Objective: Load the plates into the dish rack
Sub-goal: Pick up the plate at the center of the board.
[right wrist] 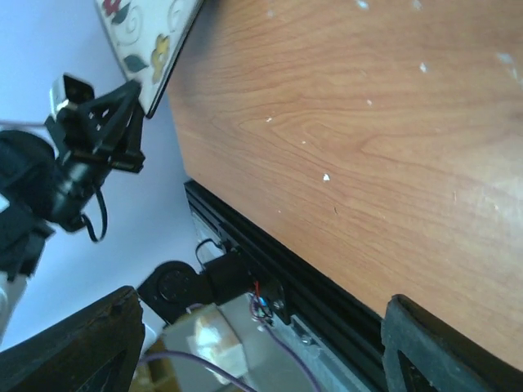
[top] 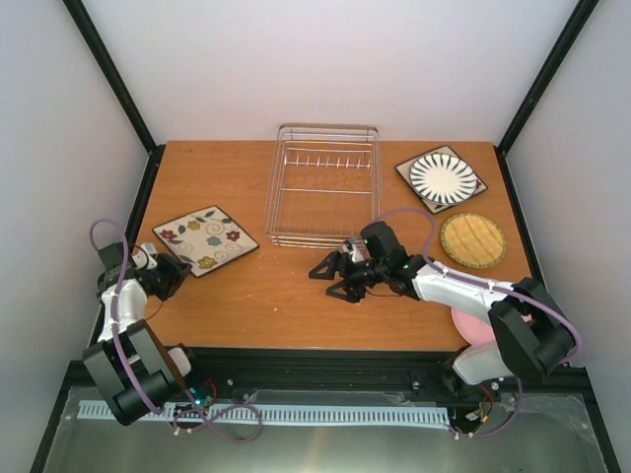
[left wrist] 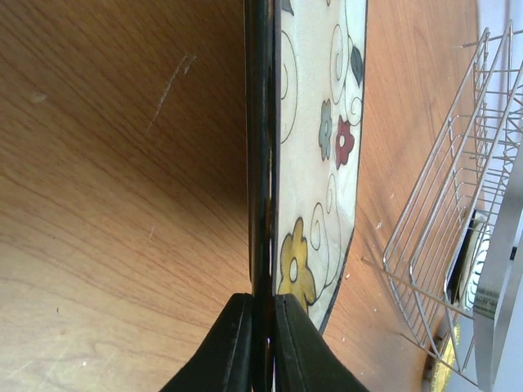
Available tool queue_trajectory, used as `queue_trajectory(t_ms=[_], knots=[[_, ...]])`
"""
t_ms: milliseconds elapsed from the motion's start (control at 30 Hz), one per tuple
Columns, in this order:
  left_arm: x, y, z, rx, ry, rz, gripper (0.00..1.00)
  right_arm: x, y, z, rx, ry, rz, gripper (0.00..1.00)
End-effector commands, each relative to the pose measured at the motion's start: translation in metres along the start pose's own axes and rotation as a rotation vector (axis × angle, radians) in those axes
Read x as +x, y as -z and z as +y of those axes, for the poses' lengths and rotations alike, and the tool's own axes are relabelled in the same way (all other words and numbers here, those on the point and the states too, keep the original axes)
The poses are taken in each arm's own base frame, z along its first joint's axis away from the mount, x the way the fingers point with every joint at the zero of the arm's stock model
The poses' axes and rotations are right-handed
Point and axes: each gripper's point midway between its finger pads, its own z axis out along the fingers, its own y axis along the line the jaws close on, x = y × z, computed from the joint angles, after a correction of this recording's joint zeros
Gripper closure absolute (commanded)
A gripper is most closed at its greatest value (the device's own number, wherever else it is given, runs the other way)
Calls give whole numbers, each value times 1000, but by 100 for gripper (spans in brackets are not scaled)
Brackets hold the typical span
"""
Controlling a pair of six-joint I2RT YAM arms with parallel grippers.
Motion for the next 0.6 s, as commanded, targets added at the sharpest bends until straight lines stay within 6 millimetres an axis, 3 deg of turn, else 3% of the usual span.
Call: queue_trajectory(t_ms=[0, 167, 333, 567], knots=[[11, 4, 1, -18, 59, 16, 99, -3, -10, 25, -127, -96, -61, 24], [52, -9, 19, 28, 190, 92, 99, 1, -36, 24, -137, -137, -10, 33], [93, -20, 35, 42, 246, 177, 99, 2, -60, 24, -117, -135, 30, 34], [131, -24, 45, 39, 258, 267, 99, 2, -95, 11, -89, -90, 78, 37]])
